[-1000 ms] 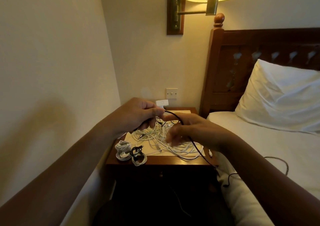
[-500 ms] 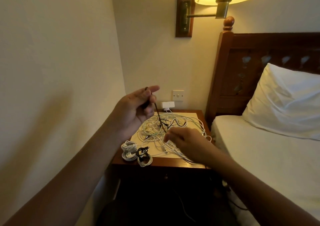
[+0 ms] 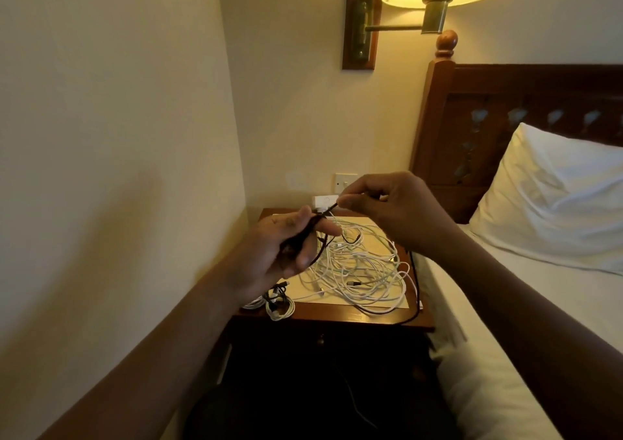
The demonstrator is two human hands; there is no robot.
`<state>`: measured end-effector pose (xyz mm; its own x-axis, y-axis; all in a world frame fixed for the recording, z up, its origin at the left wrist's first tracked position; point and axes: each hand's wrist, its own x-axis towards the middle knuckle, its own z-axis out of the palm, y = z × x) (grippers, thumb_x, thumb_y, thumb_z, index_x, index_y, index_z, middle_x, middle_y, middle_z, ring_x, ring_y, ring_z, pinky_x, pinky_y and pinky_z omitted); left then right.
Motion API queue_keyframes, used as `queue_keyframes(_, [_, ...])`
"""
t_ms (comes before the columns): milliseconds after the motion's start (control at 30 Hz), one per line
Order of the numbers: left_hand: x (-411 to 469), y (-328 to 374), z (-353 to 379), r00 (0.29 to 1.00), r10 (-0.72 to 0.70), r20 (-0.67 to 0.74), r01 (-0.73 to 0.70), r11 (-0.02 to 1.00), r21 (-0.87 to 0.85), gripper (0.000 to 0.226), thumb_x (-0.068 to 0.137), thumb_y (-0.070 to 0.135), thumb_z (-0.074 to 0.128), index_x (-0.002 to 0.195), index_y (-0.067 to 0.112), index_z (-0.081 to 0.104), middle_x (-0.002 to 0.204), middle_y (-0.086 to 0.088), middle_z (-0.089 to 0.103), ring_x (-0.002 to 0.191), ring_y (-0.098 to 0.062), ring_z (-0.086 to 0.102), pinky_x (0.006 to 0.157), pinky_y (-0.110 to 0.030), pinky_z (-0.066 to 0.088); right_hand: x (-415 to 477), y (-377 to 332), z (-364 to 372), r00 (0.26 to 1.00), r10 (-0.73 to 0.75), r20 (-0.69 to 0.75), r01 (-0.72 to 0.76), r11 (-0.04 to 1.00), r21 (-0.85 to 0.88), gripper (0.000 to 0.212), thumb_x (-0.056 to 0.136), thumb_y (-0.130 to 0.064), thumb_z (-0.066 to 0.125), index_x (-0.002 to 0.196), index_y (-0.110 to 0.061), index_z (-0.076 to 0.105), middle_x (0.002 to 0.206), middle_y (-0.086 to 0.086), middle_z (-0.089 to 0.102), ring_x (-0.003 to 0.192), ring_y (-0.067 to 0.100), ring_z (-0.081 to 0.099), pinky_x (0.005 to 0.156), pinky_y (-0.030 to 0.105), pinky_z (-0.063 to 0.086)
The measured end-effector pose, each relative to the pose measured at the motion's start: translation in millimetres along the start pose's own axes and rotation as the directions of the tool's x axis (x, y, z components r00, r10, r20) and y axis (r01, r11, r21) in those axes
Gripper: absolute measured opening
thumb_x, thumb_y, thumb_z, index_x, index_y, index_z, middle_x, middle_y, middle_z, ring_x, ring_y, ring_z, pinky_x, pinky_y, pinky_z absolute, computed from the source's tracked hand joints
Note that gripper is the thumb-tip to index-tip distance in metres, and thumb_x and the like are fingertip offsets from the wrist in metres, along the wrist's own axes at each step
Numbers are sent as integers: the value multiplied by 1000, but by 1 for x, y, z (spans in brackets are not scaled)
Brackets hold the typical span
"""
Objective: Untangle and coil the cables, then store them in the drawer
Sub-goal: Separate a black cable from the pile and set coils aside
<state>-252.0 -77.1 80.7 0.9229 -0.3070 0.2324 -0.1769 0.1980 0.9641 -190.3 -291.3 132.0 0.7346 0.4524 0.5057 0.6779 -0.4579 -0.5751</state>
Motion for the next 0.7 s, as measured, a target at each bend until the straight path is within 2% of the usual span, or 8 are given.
queue_keyframes(100, [1,14,1,998,70,0,-68,971,-227,39,104,27,42,111,0,69,52,3,44,43,-8,33,52,-30,17,-10,21,20,997,78,14,-78,995,62,17,100,-41,60,100,-37,77,76,-9,70,60,6,57,58,30,48])
queue_keyframes(200, [6,30,2,989,121,-86,-143,937,-319,37,100,24,47,123,-1,64,64,2,55,49,-8,46,51,-21,33,-30,24,45,975,161,153,-177,980,96,23,104,-38,53,106,-33,76,72,-14,65,59,4,52,58,25,43])
queue_keyframes(300, [14,26,6,962,145,-229,-181,973,-145,36,100,17,53,130,0,62,83,-3,70,67,-13,64,64,-20,52,-50,4,64,961,89,261,-107,993,56,25,107,-38,49,109,-29,73,76,-8,67,65,18,59,60,30,46])
queue_keyframes(400, [19,13,6,924,207,-321,-146,968,205,33,103,17,53,134,9,61,97,-7,77,84,-20,73,74,-23,55,-55,-19,66,946,21,323,-6,999,-46,26,108,-36,47,109,-21,68,87,-4,69,72,12,62,67,32,51])
queue_keyframes(467, [18,11,1,931,223,-288,-80,897,435,26,106,18,50,125,19,67,99,-11,77,83,-19,73,74,-25,55,-51,-30,53,943,-1,333,36,995,-98,26,108,-34,48,108,-21,70,83,-8,67,69,4,59,61,18,43])
queue_keyframes(533, [9,9,-4,974,125,-189,-7,851,526,32,109,19,44,99,27,74,91,-12,76,72,-16,68,68,-27,50,-40,-35,35,957,-31,289,58,994,-87,25,107,-31,51,106,-22,74,73,-12,63,58,0,54,55,12,39])
queue_keyframes(633, [-9,3,-14,996,-81,-30,86,894,439,40,110,18,36,104,3,72,62,-9,57,52,-17,48,54,-28,40,-15,-20,11,978,4,210,1,1000,-23,25,104,-37,55,98,-25,77,70,-4,64,49,3,45,48,14,34])
queue_keyframes(700, [-19,1,-24,981,-184,64,152,928,340,45,110,28,38,109,-5,70,57,-5,40,50,-17,33,53,-33,27,-5,5,1,976,58,212,-68,997,42,26,103,-38,57,95,-26,79,69,4,58,54,7,42,49,20,32])
